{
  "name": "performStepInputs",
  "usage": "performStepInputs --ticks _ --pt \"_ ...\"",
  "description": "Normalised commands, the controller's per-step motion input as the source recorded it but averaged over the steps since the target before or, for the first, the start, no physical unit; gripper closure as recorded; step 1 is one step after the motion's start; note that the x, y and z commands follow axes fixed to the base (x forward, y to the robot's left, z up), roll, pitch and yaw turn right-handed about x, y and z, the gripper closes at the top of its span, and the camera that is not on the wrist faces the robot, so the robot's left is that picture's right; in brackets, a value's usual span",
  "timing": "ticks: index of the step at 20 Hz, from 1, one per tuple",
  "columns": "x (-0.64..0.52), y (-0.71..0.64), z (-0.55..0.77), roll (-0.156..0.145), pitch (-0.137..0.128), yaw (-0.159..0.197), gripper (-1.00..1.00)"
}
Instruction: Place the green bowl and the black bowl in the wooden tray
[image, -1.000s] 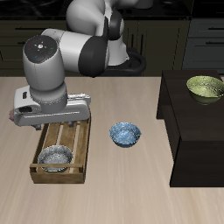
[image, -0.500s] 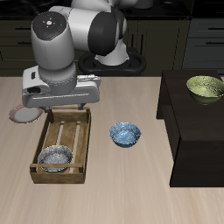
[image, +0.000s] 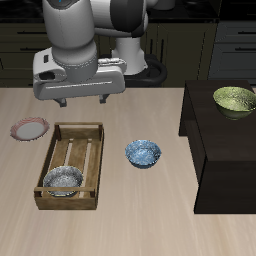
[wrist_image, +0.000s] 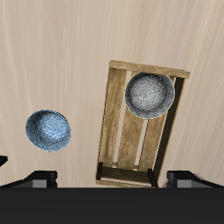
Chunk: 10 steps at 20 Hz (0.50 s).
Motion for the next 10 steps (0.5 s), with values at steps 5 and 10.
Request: performStepInputs --ticks 5,10 --pt "-0.08 0.37 0.35 0.007 -0.045 0.004 -1.0" --pt "-0.09 0.37 0.36 -0.006 -0.032 0.012 -1.0"
